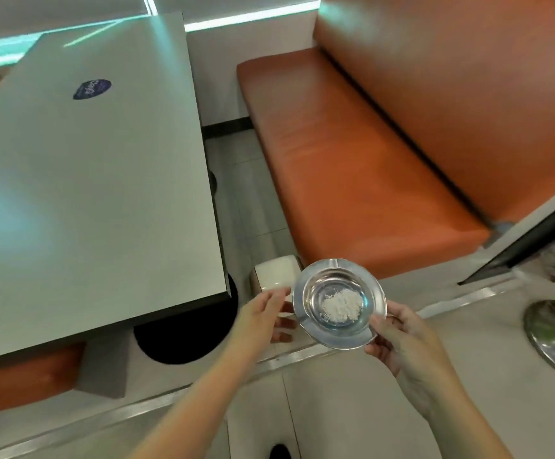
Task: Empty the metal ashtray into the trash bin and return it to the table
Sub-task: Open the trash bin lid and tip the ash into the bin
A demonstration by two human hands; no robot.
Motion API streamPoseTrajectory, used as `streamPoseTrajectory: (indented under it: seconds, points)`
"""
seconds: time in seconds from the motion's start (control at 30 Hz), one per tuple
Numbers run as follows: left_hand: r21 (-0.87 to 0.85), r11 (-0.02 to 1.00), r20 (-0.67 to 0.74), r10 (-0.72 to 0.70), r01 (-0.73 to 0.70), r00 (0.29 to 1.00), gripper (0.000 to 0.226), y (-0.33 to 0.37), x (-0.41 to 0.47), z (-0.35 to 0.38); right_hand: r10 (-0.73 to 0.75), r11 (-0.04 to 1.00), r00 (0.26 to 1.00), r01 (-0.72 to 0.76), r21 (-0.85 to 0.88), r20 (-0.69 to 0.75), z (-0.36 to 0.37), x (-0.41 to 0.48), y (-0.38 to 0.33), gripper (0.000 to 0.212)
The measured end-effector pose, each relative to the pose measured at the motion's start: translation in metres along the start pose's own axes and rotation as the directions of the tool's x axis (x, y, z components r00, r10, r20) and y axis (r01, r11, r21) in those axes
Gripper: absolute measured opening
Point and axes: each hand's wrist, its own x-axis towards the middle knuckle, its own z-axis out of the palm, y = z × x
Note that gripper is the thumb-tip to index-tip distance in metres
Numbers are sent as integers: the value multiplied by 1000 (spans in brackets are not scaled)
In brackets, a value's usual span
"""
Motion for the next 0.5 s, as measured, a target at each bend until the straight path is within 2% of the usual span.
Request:
streamPoseTrajectory:
  seconds: [0.07, 0.13, 0.3, 0.5]
  points:
    - [31, 997, -60, -72, 74, 996, 23, -27, 26, 6, 26, 999, 999, -27, -25, -35, -10, 21, 20, 18]
    - [139, 984, -137, -89, 108, 987, 24, -53, 55, 4, 61, 996, 996, -65, -58, -65, -16, 44, 38, 18]
    - [388, 911, -266, -31, 137, 963, 34, -89, 134, -10, 121, 985, 989, -130, -113, -85, -20, 107, 74, 17]
    - [622, 768, -323, 79, 149, 943, 48, -109, 220, -20, 204, 965, 977, -210, -154, -56, -16, 175, 126, 15]
